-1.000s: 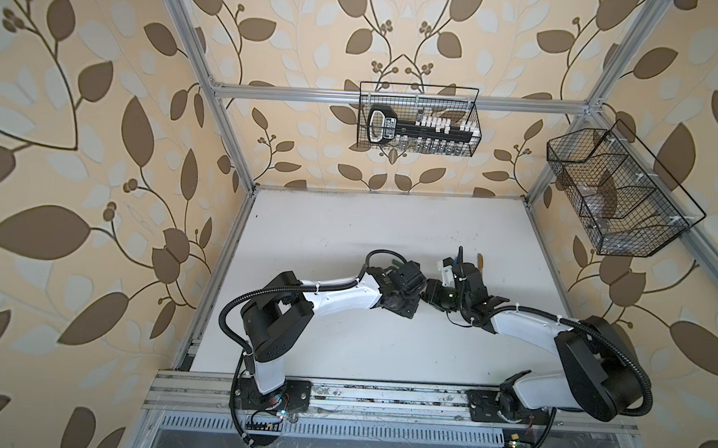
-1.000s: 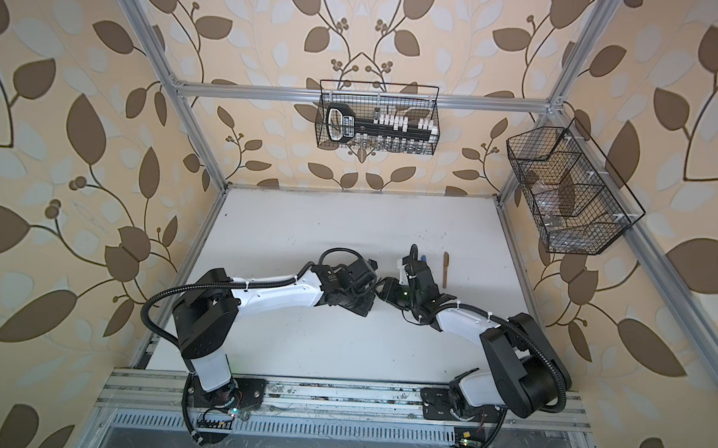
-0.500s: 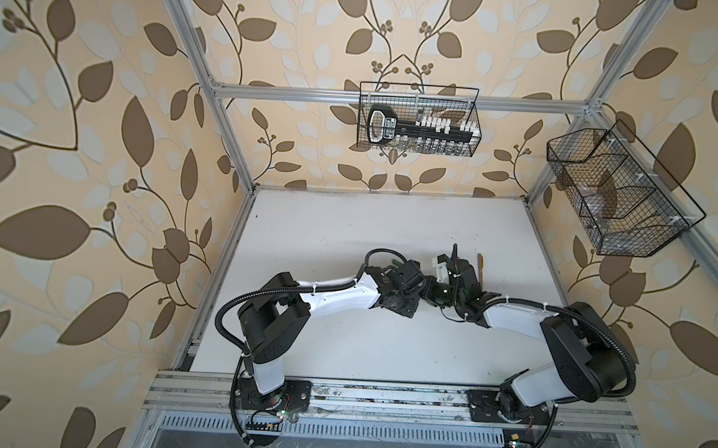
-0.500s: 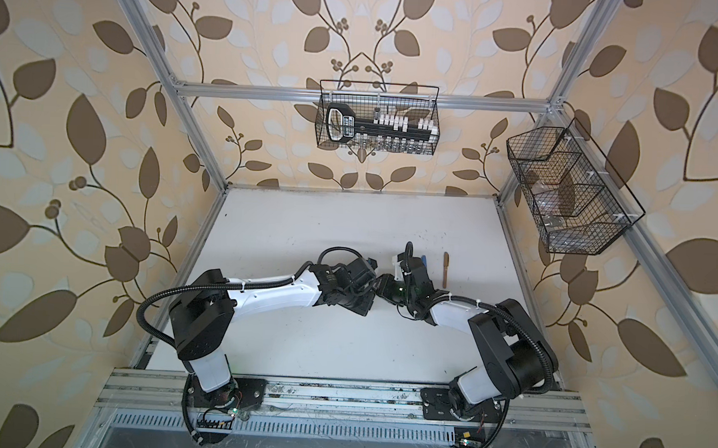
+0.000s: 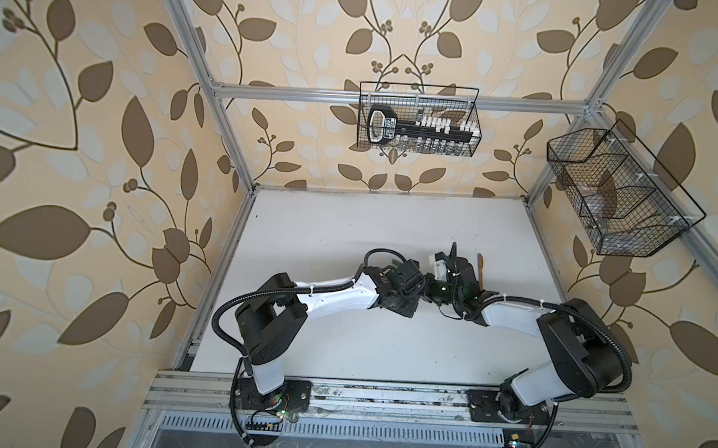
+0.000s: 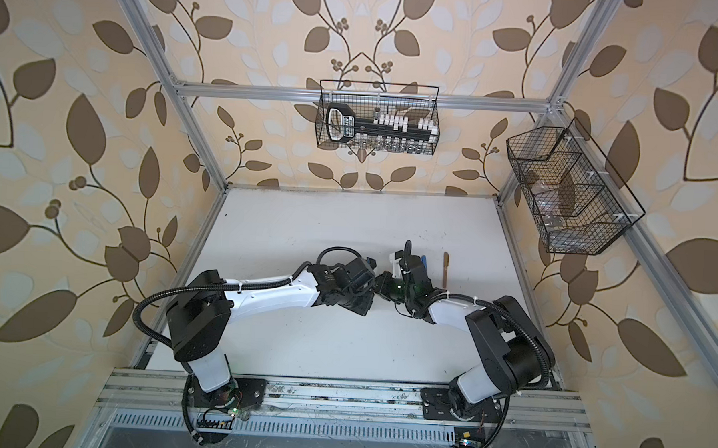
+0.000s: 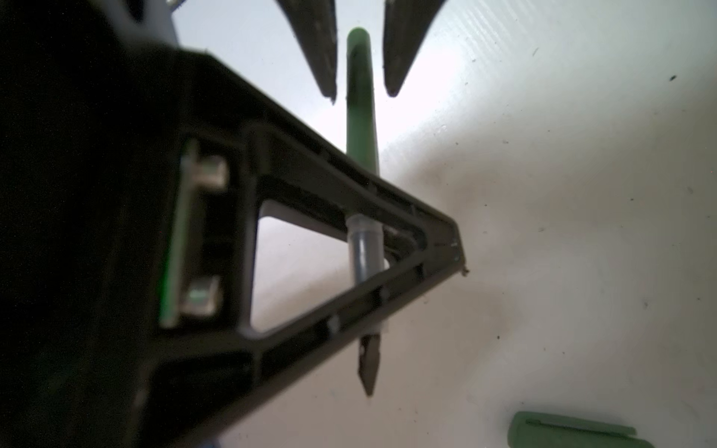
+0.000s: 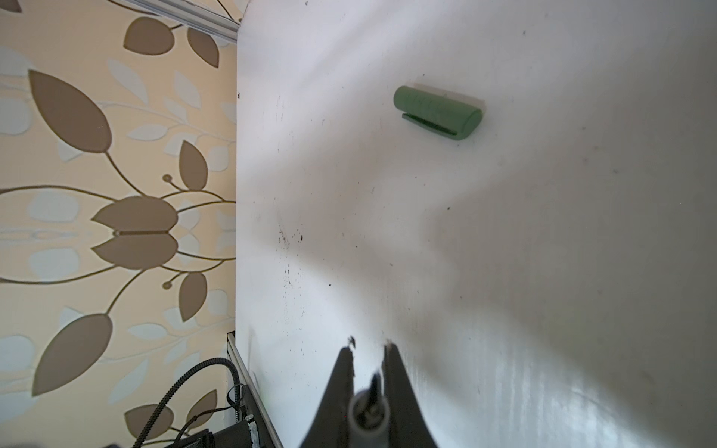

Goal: Insert the pens into the pen caps

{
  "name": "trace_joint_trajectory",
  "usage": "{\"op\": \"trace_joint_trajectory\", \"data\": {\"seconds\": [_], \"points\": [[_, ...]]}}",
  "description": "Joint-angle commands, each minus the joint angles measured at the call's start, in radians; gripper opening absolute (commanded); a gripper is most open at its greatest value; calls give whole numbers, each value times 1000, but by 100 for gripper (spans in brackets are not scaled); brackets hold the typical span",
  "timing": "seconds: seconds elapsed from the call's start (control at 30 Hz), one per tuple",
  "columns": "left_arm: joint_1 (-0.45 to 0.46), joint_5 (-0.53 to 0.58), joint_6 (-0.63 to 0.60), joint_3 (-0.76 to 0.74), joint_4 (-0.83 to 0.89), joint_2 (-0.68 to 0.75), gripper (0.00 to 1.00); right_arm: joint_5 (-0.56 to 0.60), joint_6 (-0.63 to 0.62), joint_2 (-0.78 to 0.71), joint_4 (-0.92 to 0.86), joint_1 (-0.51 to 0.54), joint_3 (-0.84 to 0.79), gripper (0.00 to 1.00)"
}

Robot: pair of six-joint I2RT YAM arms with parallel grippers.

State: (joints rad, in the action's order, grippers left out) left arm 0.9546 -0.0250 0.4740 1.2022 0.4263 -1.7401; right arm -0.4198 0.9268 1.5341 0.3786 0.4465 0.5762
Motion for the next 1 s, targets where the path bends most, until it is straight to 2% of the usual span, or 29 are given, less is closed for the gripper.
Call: {"op": "trace_joint_trajectory", "data": {"seconds": [0.0, 0.1, 0.17, 0.27, 0.47, 0.67, 0.83, 0.97], "points": [[1, 9, 11, -20, 4, 97, 41, -24, -6, -19, -23, -25, 13, 4], [-10, -3, 9, -63, -34, 166, 56, -77, -34, -77, -51, -45, 12, 4], [-32, -89, 2, -111, -108, 218, 64, -131, -52, -119, -80, -51, 20, 3], [-64, -241, -7, -171, -208, 279, 69, -167, -45, -198, -88, -51, 7, 3], [-83, -305, -32, -169, -218, 339, 74, -212, 11, -291, -47, -24, 0, 3], [-86, -359, -21, -158, -249, 336, 71, -161, 45, -334, -25, 3, -1, 0], [-86, -401, -4, -161, -281, 326, 58, -139, 63, -345, 2, 6, -4, 0], [-86, -398, -10, -151, -275, 318, 41, -145, 68, -345, 11, 7, -4, 0]]}}
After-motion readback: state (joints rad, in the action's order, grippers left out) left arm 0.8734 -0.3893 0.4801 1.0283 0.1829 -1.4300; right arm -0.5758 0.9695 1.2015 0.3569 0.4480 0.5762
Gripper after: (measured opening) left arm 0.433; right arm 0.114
